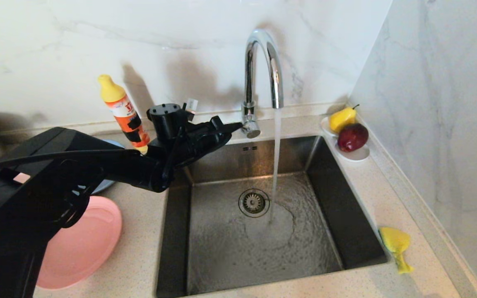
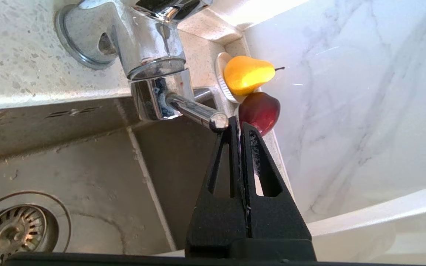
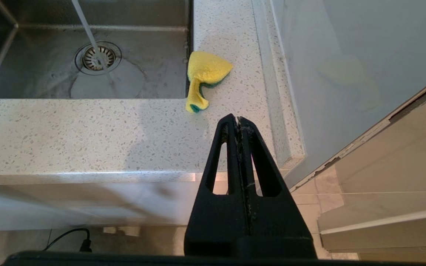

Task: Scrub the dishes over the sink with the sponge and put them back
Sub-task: Turn off the faucet

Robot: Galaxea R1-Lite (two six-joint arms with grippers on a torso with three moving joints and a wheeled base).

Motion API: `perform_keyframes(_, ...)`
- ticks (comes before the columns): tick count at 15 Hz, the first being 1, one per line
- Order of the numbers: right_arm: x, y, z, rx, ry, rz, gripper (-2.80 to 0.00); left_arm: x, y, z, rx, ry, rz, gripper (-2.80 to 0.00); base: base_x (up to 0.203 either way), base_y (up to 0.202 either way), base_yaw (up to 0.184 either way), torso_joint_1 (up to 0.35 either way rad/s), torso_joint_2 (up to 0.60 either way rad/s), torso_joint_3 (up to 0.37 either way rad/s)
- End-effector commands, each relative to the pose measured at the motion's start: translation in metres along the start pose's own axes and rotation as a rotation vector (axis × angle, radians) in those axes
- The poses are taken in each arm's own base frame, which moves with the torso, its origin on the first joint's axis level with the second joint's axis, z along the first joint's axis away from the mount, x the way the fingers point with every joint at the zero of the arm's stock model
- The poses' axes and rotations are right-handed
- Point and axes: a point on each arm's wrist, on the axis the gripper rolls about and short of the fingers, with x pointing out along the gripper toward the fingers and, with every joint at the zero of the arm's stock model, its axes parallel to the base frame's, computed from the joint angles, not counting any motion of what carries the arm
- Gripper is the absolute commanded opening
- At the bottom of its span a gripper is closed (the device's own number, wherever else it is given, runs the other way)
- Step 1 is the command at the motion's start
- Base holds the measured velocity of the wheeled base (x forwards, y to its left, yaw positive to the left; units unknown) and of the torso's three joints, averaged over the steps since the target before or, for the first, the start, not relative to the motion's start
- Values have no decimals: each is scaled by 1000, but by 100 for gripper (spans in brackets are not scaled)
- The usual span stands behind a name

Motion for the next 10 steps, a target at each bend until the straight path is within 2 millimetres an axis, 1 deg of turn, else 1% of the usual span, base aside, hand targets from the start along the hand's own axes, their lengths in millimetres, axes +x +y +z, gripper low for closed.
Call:
perform_keyframes(1,0,0,0,-1,-1,1,-280,3,3,0,-1,-6,-4,-280,0,0,0,0,0,0)
perform_keyframes(6,0,0,0,-1,-1,1,-280,8,9,-1,-5,-26,23,-280,0,0,0,0,0,0)
perform_keyframes(10,0,0,0,0,-1,1,-280,11,9,5,-3,-59,50,-280,0,0,0,0,0,0)
